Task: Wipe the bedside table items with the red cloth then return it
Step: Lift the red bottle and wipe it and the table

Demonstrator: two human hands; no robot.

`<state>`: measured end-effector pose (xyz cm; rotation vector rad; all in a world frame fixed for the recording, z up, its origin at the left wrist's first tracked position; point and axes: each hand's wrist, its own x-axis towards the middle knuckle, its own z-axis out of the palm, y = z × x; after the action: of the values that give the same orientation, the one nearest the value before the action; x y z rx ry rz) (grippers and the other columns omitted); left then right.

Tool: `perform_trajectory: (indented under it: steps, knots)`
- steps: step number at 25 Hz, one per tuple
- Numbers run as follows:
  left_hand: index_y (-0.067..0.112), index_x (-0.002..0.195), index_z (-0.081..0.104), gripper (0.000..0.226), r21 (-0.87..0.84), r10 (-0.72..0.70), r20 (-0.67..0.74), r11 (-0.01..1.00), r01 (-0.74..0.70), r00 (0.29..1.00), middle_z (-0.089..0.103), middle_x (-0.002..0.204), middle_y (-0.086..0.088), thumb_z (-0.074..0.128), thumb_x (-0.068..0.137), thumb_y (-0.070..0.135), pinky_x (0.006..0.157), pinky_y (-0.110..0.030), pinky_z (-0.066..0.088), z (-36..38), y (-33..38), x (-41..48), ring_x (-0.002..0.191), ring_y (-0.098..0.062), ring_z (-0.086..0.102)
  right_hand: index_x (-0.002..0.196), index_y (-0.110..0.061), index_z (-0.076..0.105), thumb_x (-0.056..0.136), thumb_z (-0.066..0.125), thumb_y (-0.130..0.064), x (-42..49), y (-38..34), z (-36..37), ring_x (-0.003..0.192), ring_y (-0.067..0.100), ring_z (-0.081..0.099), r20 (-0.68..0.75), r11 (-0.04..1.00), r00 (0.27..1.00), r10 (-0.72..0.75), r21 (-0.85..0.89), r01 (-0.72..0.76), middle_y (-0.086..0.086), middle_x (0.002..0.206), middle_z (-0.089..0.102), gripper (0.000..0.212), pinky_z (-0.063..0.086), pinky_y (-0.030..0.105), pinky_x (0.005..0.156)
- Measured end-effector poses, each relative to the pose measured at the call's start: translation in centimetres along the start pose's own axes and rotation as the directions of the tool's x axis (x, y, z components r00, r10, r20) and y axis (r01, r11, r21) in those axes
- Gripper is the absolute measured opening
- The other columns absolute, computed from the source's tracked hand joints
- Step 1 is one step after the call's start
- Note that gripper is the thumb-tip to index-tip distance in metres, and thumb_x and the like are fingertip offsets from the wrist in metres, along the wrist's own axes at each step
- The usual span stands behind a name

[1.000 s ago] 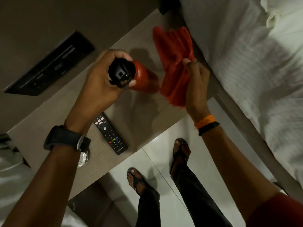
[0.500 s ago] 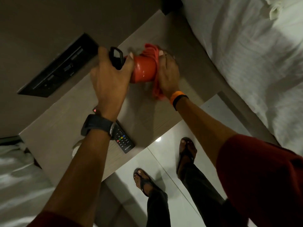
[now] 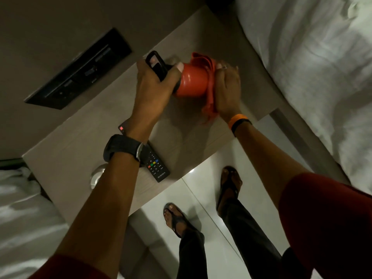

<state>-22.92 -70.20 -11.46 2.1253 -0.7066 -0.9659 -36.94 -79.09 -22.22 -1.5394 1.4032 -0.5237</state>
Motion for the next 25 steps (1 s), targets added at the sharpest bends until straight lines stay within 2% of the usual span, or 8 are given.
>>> perform_trajectory:
  steps: [3,7,12,15,18,20,22,25]
  knots:
    - [0.013,0.141,0.032,0.062,-0.047,0.035,0.023,0.998,-0.034,0.999,0.046,0.142,-0.009,0.065,0.095,0.038,0.09,-0.038,0.054,0.5,0.5,-0.3,0.127,-0.023,0.054,0.118,0.0,0.062,0.097,0.03,-0.031,0.4,-0.7,-0.8,0.123,0.036,0.056,-0.018,0.972,0.98,0.199,0.131,-0.195,0.024,0.129,0.062,0.049,0.04,0.05,0.112]
    - [0.011,0.135,0.045,0.054,-0.038,-0.01,-0.044,0.999,0.009,0.999,0.055,0.136,-0.013,0.063,0.095,0.042,0.097,-0.05,0.059,0.8,1.3,0.8,0.121,-0.025,0.061,0.13,-0.01,0.06,0.103,0.04,-0.027,-3.6,-4.1,3.2,0.135,0.026,0.05,-0.103,0.962,0.962,-0.252,0.084,0.261,0.01,0.138,0.059,0.038,0.03,0.049,0.122]
    - [0.013,0.134,0.042,0.056,-0.019,0.038,-0.074,0.999,-0.04,0.997,0.052,0.137,-0.011,0.067,0.093,0.04,0.099,-0.053,0.057,0.9,1.8,0.3,0.122,-0.024,0.059,0.131,-0.014,0.062,0.103,0.039,-0.037,-1.3,-0.8,0.7,0.126,0.023,0.056,-0.077,0.985,0.993,-0.092,0.142,0.103,0.01,0.132,0.063,0.043,0.042,0.052,0.112]
    - [0.014,0.135,0.044,0.061,0.182,0.205,-0.092,0.966,-0.186,0.974,0.047,0.139,-0.009,0.072,0.088,0.041,0.1,-0.041,0.055,0.1,2.4,-0.4,0.125,-0.019,0.052,0.133,-0.016,0.061,0.1,0.049,-0.039,0.6,3.0,-2.3,0.119,0.022,0.061,0.135,0.97,0.978,-0.159,-0.161,0.18,0.012,0.129,0.067,0.043,0.048,0.051,0.106]
    - [0.01,0.133,0.051,0.065,0.389,0.369,-0.12,0.872,-0.298,0.922,0.05,0.136,-0.012,0.076,0.082,0.042,0.1,-0.028,0.049,-1.2,2.9,-1.2,0.124,-0.02,0.052,0.155,-0.022,0.029,0.104,0.036,-0.046,0.3,5.1,-1.1,0.154,0.023,0.021,0.397,0.769,0.879,-0.266,-0.462,0.441,0.009,0.165,0.028,0.057,0.015,0.051,0.128]
    - [0.009,0.133,0.052,0.066,0.464,0.425,-0.154,0.828,-0.314,0.892,0.051,0.136,-0.013,0.075,0.082,0.044,0.098,-0.018,0.043,-2.2,2.9,-1.8,0.125,-0.021,0.053,0.159,-0.018,0.014,0.106,0.027,-0.048,-1.0,4.8,1.9,0.157,0.027,0.004,0.429,0.614,0.864,-0.263,-0.617,0.493,0.01,0.169,0.009,0.062,0.002,0.05,0.129]
    - [0.01,0.135,0.051,0.068,0.504,0.457,-0.204,0.807,-0.307,0.866,0.051,0.137,-0.013,0.073,0.082,0.047,0.09,-0.003,0.034,-3.1,2.6,-2.0,0.124,-0.02,0.052,0.159,-0.016,0.011,0.106,0.025,-0.046,-1.9,4.2,4.3,0.157,0.03,0.002,0.507,0.491,0.812,-0.288,-0.65,0.58,0.012,0.169,0.007,0.063,0.001,0.051,0.129]
    - [0.01,0.133,0.053,0.068,0.452,0.456,-0.233,0.833,-0.32,0.859,0.054,0.133,-0.014,0.072,0.081,0.049,0.08,0.008,0.029,-3.5,3.0,-2.0,0.116,-0.013,0.051,0.159,-0.02,0.003,0.107,0.021,-0.044,-3.7,5.7,2.6,0.157,0.029,0.0,0.743,0.294,0.586,-0.323,-0.509,0.809,0.008,0.17,0.003,0.061,0.002,0.05,0.129]
